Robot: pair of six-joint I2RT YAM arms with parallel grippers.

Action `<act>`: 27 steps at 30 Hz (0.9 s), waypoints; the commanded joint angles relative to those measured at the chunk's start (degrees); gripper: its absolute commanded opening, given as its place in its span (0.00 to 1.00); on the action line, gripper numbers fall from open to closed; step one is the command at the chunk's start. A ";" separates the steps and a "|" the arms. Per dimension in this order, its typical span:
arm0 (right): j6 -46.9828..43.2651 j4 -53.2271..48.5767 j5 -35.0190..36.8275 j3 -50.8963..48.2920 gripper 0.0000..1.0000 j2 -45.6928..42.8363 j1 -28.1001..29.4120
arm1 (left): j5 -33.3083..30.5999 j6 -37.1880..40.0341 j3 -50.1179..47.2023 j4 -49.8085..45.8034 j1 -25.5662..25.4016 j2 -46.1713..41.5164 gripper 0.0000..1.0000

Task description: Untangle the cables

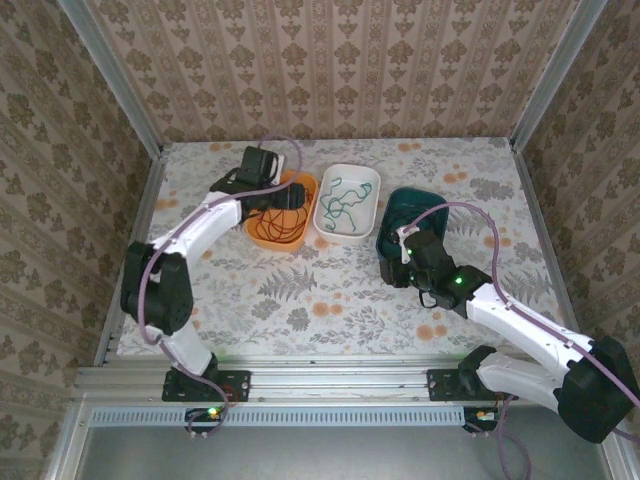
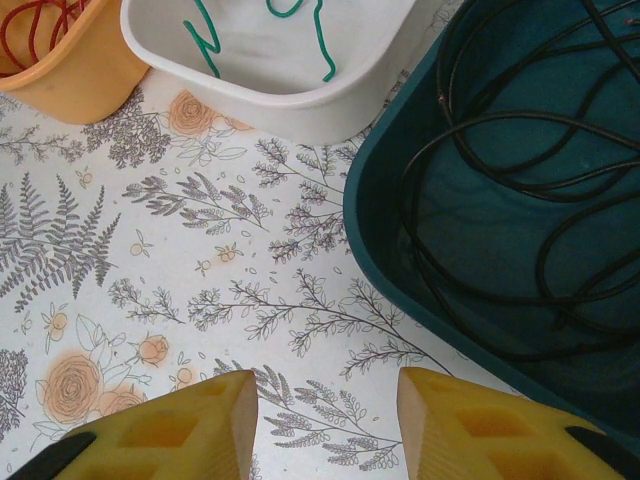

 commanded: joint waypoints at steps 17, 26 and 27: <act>-0.62 -3.46 -1.51 3.81 0.43 5.71 -0.19 | 19.85 -17.66 26.78 2.13 19.36 28.44 0.69; -0.73 -3.92 -0.66 3.41 0.43 6.11 -0.28 | 20.23 -25.16 27.72 9.04 19.25 33.74 0.52; -0.72 -3.89 -0.55 3.33 0.43 6.07 -0.28 | 20.11 -25.33 27.75 9.26 19.20 34.18 0.50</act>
